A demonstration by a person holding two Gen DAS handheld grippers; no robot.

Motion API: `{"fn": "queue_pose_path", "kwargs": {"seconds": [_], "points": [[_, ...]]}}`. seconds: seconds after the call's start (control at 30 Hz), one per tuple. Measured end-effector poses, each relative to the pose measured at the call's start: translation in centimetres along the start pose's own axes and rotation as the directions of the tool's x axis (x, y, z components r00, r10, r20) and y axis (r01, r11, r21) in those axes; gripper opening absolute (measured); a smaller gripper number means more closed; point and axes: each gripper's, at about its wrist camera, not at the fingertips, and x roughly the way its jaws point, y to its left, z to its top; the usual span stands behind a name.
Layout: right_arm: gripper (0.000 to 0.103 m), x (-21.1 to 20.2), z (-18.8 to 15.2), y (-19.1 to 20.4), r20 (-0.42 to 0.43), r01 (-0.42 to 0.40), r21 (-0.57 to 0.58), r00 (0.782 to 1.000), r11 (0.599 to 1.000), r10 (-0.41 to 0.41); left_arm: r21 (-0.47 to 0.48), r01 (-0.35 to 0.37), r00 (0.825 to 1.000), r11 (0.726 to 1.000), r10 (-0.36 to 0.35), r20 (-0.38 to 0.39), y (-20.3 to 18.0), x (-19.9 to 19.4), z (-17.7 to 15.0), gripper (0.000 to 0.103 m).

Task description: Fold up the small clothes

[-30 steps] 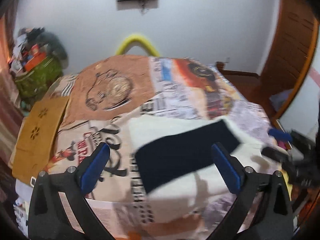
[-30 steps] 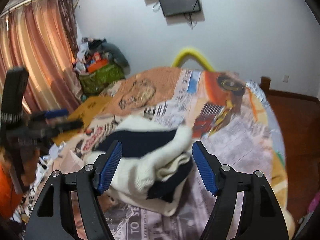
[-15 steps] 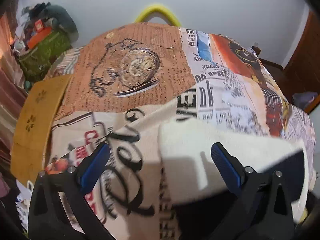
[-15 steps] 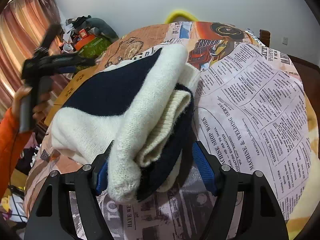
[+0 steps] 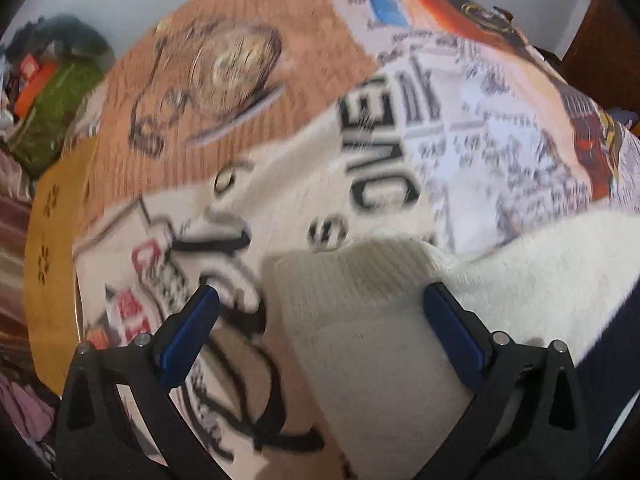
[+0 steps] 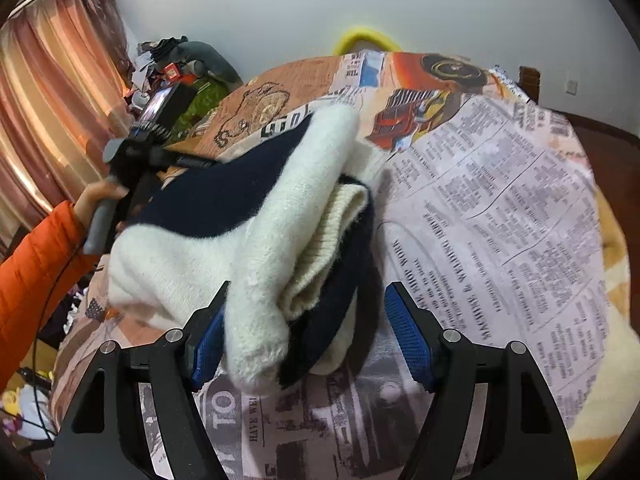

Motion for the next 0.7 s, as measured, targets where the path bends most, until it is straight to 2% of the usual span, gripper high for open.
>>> {"fn": "queue_pose_path", "kwargs": {"seconds": [0.17,0.27,0.33,0.4,0.5,0.6,0.7], "points": [[0.072,-2.3,0.3,0.3,0.050,0.039,-0.006,0.998,0.999,-0.038,0.012,-0.017,0.999,1.000,0.017,-0.031,1.3,-1.2,-4.4,0.103],[0.072,-3.5,0.2,0.6,0.064,0.054,-0.010,0.997,0.998,-0.053,-0.023,0.027,0.997,0.999,-0.028,-0.076,2.4,-1.6,-7.8,0.103],[0.072,-4.1,0.1,0.7,0.067,0.059,-0.015,0.996,0.998,-0.058,-0.058,0.058,0.995,0.997,-0.062,-0.079,3.1,-2.2,-9.4,0.103],[0.072,-4.4,-0.1,0.9,0.066,0.064,-0.020,0.996,0.998,-0.063,-0.091,0.060,0.995,0.994,-0.067,-0.071,3.6,-2.7,-10.4,0.103],[0.072,-4.6,0.3,1.1,0.071,0.065,-0.012,0.995,0.998,-0.064,-0.117,-0.013,0.999,0.993,0.009,-0.033,3.7,-4.1,-11.0,0.103],[0.072,-5.2,1.0,1.8,0.100,0.050,-0.025,0.994,0.998,-0.047,-0.104,-0.073,0.994,0.992,0.081,0.074,2.6,-8.0,-11.4,0.103],[0.072,-5.3,1.9,2.9,0.128,0.038,-0.058,0.991,0.998,-0.030,-0.064,-0.032,0.981,0.997,0.043,0.189,0.4,-12.3,-12.1,0.103]]}}
